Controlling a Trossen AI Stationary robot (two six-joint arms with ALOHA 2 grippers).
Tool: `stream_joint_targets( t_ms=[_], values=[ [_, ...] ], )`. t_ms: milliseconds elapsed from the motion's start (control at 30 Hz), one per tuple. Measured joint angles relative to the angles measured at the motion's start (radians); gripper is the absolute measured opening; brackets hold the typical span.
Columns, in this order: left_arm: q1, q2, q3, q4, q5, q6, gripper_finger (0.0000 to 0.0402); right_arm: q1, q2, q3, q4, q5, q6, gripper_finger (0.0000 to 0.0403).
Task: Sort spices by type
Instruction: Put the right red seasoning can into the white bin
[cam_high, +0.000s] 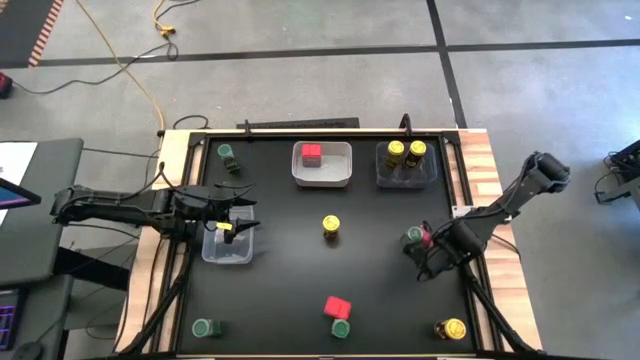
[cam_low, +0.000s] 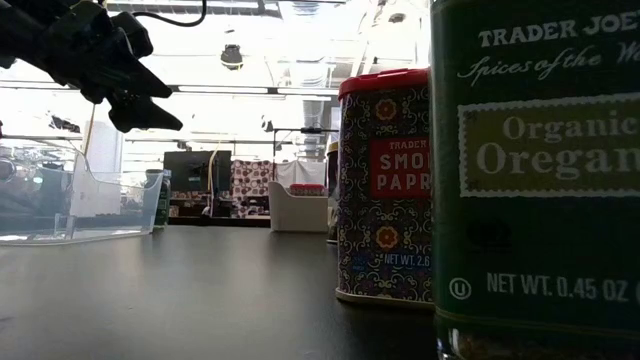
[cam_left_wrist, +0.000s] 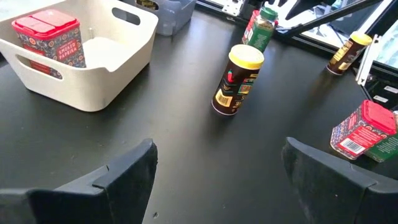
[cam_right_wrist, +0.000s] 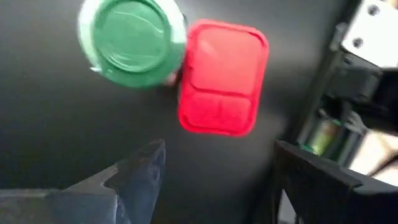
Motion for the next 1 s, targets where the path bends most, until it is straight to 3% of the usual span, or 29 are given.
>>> stream_joint_targets(
  t_ms=[800,1000],
  values=[
    [0.000,0.000,0.000,0.000,-0.052,0.000,0.0330,-0.067,-0.062,-0.216,0.138,0.088,-0.005,0.0325],
    [0.000,0.000,0.000,0.000,-0.052,0.000,0.0330,-0.066,-0.063,-0.217,0.159,0.090,-0.010,0.0281]
  ],
)
